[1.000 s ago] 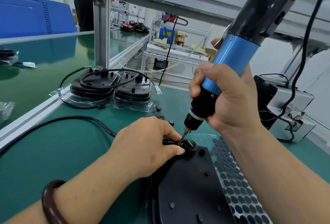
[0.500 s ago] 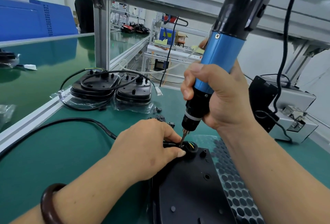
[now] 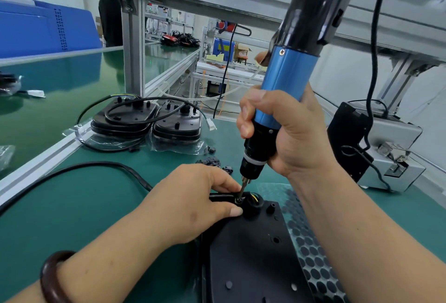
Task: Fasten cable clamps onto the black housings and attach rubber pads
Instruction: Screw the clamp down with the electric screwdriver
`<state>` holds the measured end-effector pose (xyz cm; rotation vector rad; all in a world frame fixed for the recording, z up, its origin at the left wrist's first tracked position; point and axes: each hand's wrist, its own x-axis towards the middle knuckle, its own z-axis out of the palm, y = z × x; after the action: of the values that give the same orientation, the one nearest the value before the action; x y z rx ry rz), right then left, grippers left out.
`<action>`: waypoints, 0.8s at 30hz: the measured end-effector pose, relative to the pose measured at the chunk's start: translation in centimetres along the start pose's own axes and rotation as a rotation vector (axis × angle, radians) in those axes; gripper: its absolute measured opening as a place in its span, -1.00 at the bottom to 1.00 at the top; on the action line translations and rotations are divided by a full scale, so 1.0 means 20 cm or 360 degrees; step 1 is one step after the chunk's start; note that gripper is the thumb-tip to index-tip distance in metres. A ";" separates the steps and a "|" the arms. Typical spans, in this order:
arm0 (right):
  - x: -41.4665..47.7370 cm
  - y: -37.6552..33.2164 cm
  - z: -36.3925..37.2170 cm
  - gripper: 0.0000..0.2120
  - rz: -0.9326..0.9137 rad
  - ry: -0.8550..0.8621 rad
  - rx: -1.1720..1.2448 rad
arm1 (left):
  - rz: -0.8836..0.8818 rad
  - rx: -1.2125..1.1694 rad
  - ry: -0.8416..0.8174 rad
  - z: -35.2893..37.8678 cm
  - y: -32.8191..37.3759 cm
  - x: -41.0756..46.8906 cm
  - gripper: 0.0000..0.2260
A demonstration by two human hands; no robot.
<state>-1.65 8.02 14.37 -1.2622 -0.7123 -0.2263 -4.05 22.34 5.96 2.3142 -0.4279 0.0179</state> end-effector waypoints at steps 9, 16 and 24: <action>0.01 0.00 0.00 -0.59 0.0016 -0.0002 0.0044 | -0.0004 0.0094 0.0012 0.00 0.00 0.01 -0.75; 0.00 0.02 0.00 -0.61 0.0031 -0.0117 0.0128 | -0.0005 0.0133 0.0031 -0.01 0.02 0.00 -0.75; 0.00 0.02 -0.01 -0.65 0.0037 -0.0131 0.0154 | 0.0008 0.0140 0.0023 -0.01 0.03 0.00 -0.77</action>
<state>-1.32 7.93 14.06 -1.1919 -0.7702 -0.1200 -4.21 22.20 6.54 2.3979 -0.4333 0.0569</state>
